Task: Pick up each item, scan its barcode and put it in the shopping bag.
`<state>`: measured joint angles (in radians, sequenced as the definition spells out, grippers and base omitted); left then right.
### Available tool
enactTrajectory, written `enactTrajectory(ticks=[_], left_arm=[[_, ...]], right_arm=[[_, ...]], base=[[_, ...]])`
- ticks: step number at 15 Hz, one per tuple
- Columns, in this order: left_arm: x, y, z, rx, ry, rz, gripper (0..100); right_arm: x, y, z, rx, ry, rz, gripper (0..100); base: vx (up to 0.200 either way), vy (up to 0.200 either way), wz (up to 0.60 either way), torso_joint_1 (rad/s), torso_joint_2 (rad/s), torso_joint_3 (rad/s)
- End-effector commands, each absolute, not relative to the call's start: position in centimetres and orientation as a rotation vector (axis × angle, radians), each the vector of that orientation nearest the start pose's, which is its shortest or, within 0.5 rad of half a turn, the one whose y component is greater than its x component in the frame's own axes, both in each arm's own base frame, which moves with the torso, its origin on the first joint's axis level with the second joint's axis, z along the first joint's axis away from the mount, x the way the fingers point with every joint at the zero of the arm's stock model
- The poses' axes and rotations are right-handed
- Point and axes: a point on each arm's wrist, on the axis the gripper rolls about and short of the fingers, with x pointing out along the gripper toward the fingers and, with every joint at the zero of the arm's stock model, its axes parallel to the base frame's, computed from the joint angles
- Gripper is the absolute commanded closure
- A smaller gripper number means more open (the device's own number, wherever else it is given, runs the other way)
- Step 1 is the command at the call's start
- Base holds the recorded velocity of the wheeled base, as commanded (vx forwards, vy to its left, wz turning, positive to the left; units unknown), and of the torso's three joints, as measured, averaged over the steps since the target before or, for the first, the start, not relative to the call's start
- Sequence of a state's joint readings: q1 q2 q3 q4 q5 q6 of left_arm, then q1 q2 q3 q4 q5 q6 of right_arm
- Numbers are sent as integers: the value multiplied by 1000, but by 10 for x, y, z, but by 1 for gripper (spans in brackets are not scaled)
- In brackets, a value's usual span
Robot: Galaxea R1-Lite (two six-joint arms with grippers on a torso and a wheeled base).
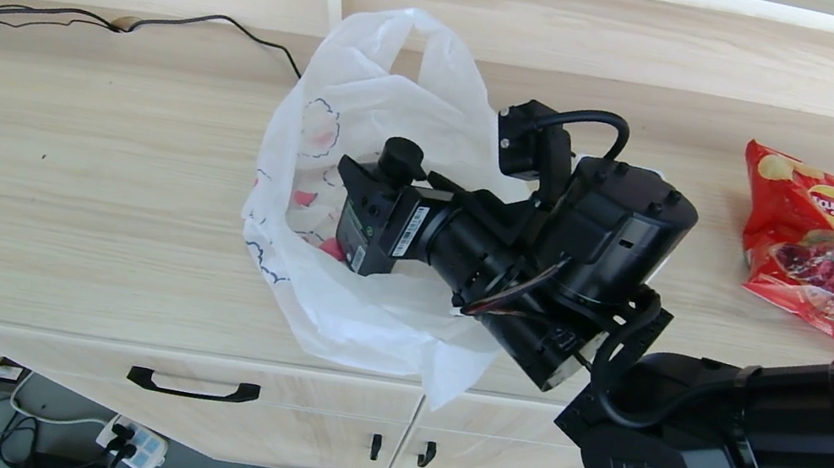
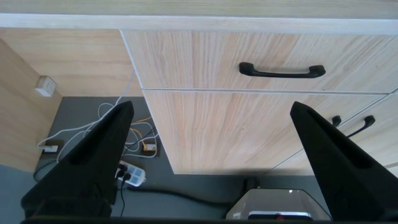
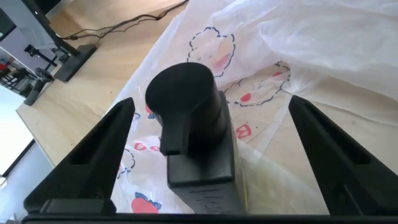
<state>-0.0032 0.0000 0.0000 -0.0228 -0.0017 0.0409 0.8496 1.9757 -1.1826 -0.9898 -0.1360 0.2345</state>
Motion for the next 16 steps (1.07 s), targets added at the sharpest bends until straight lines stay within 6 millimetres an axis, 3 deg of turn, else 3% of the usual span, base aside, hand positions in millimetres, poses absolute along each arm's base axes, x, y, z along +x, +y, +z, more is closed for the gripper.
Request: enactTrajectory(ticks=[1,16], left_arm=[[-23,0,78,41,-23,-4,0],[-23,0,78,75,-23,-5,0]], right_arm=[[263,294,225,316,-97,728,0],[273,282,236,240,-283,663,0]], base=[[0,0,0,0,0,0],[0,0,0,0,0,0]])
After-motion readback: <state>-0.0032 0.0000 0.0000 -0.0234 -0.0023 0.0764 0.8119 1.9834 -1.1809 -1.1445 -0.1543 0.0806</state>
